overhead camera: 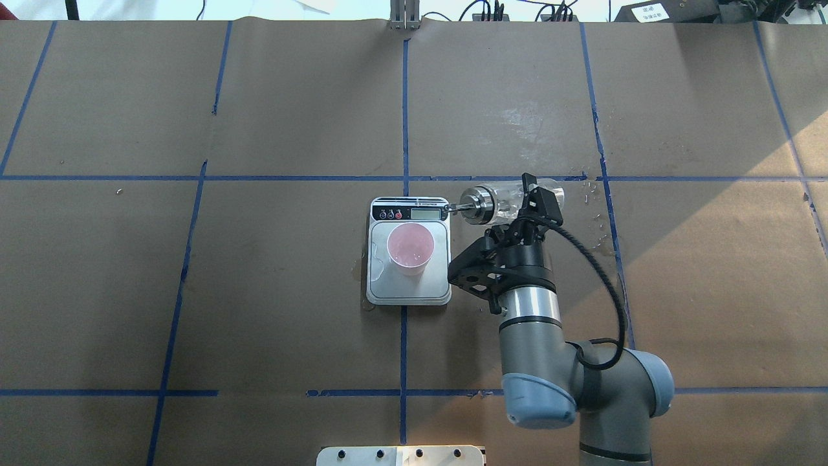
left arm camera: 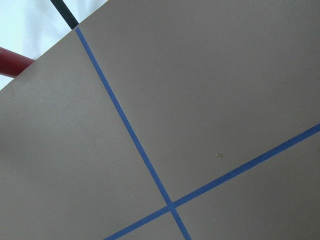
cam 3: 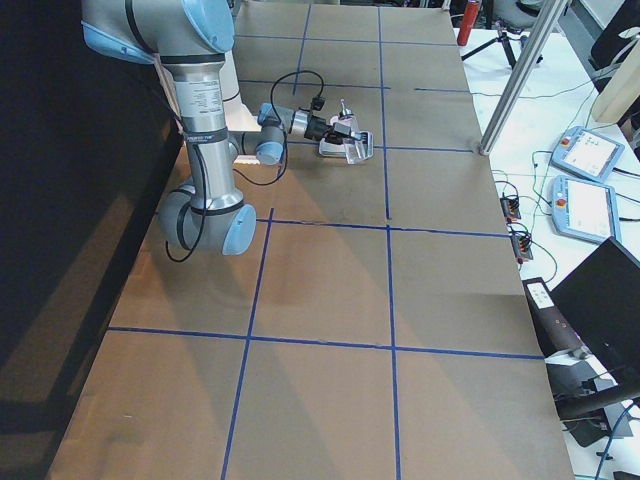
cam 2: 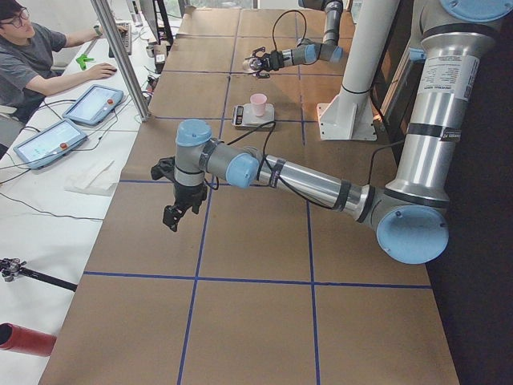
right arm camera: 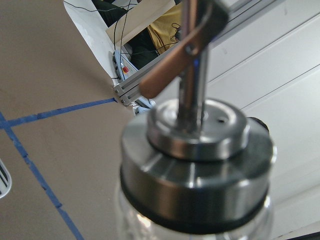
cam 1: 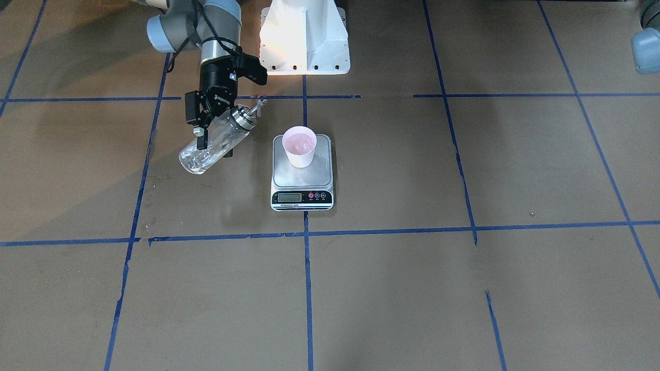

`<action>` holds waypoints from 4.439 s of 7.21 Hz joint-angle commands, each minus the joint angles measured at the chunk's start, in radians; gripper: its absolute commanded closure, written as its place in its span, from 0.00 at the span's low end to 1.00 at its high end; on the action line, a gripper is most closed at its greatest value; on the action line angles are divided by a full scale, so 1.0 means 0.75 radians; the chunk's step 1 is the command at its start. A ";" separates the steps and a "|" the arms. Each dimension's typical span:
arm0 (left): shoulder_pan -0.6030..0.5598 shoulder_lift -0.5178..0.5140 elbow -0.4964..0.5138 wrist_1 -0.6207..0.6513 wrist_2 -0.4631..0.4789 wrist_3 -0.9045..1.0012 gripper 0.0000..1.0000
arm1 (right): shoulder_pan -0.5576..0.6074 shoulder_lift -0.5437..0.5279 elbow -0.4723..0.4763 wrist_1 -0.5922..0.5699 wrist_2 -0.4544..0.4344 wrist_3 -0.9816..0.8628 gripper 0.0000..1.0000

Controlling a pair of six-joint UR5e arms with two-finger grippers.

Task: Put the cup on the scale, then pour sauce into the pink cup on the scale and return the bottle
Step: 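Turn the bottle upright and move it back with the right gripper, then lower the sauce bottle to its original spot with the right gripper, then open the right gripper and withdraw it from the bottle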

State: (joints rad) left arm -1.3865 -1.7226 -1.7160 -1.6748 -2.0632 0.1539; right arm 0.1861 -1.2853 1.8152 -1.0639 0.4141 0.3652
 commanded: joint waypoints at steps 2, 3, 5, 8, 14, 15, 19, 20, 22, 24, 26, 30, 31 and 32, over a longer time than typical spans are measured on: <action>-0.006 -0.002 -0.011 0.002 0.000 -0.003 0.00 | 0.050 -0.092 0.022 0.124 0.147 0.430 1.00; -0.011 -0.002 -0.037 0.006 0.004 -0.005 0.00 | 0.081 -0.177 0.052 0.124 0.224 0.612 1.00; -0.013 -0.004 -0.052 0.006 0.006 -0.009 0.00 | 0.134 -0.317 0.165 0.126 0.413 0.901 1.00; -0.013 -0.010 -0.056 0.006 0.010 -0.011 0.00 | 0.190 -0.387 0.151 0.126 0.573 1.259 1.00; -0.011 -0.014 -0.054 0.006 0.010 -0.011 0.00 | 0.186 -0.428 0.055 0.126 0.520 1.274 1.00; -0.013 -0.014 -0.054 0.006 0.010 -0.013 0.00 | 0.186 -0.428 0.053 0.128 0.522 1.274 0.97; -0.011 -0.016 -0.054 0.006 0.012 -0.011 0.00 | 0.181 -0.426 0.030 0.126 0.524 1.274 0.35; -0.011 -0.016 -0.054 0.006 0.012 -0.011 0.00 | 0.181 -0.418 0.030 0.126 0.524 1.274 0.00; -0.011 -0.016 -0.054 0.006 0.010 -0.011 0.00 | 0.185 -0.424 0.046 0.126 0.542 1.256 0.00; -0.011 -0.018 -0.054 0.006 0.012 -0.013 0.00 | 0.192 -0.436 0.107 0.122 0.636 1.250 0.00; -0.011 -0.018 -0.056 0.006 0.010 -0.011 0.00 | 0.224 -0.544 0.242 0.108 0.835 1.248 0.00; -0.011 -0.021 -0.058 0.006 0.008 -0.011 0.00 | 0.375 -0.597 0.586 -0.448 1.342 1.067 0.00; -0.011 -0.023 -0.058 0.006 0.008 -0.011 0.00 | 0.552 -0.599 0.609 -0.463 1.581 0.901 0.00; -0.013 -0.023 -0.060 0.006 0.002 -0.011 0.00 | 0.827 -0.595 0.607 -0.496 1.905 0.637 0.00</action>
State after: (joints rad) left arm -1.3946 -1.7389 -1.7599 -1.6705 -2.0582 0.1457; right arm 0.5981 -1.7339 2.2566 -1.3975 1.5796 1.0445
